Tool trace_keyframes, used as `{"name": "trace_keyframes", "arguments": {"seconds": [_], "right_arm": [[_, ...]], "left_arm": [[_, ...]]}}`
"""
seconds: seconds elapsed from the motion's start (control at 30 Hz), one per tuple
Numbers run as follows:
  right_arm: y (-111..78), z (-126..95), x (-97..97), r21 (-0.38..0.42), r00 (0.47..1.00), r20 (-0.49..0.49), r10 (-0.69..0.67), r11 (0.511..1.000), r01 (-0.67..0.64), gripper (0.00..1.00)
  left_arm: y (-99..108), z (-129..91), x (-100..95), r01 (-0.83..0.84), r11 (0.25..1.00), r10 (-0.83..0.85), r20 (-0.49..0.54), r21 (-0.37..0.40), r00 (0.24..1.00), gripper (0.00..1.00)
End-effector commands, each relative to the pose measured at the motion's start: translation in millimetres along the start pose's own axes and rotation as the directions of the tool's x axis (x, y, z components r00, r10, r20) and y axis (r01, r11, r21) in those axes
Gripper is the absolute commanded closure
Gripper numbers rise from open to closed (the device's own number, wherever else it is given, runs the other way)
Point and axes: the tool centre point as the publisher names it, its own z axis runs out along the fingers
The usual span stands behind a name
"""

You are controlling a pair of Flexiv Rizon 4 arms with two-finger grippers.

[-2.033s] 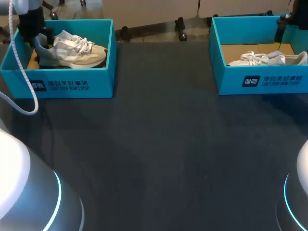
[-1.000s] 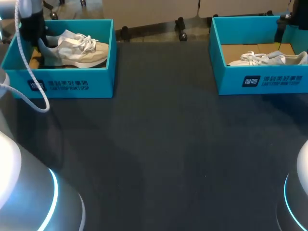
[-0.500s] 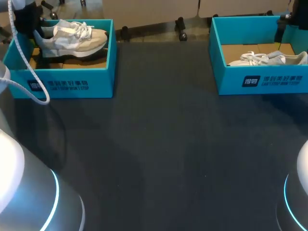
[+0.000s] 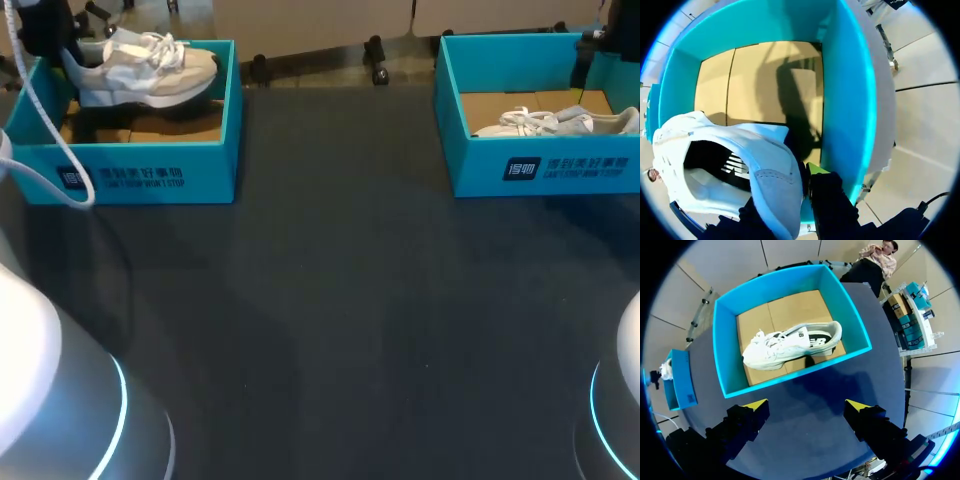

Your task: Take the shoe out of the shoebox, open the shoe tongue, remove and reinsert the insole, then place the shoe into the shoebox

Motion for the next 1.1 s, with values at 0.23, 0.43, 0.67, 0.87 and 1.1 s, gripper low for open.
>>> {"name": "trace_keyframes", "arguments": {"seconds": [0.23,0.43,0.67,0.87,1.1], "right_arm": [[-0.5,0.3,-0.3,-0.001,1.000,-0.001,0.000,1.000,0.000,0.00],[-0.5,0.3,-0.3,-0.001,1.000,-0.001,0.000,1.000,0.000,0.00],[-0.5,0.3,-0.3,-0.001,1.000,-0.001,0.000,1.000,0.000,0.00],[-0.5,0.3,-0.3,-0.001,1.000,-0.001,0.000,1.000,0.000,0.00],[-0.5,0.3,-0.3,-0.001,1.000,-0.001,0.000,1.000,0.000,0.00]], "left_arm": [[-15.9,-51.1,-7.0,0.033,0.999,-0.033,0.009,-0.039,0.999,1.00],[-19.8,-84.1,-7.2,0.045,0.998,-0.045,0.009,-0.047,0.999,1.00],[-29.9,-132.2,-5.2,0.032,0.998,-0.032,0.000,-0.054,0.999,1.00],[-45.1,-169.4,-6.8,-0.015,0.999,0.015,-0.025,-0.032,1.000,1.00],[-52.2,-193.5,-10.3,-0.029,0.998,0.028,-0.016,-0.060,0.999,1.00]]}}
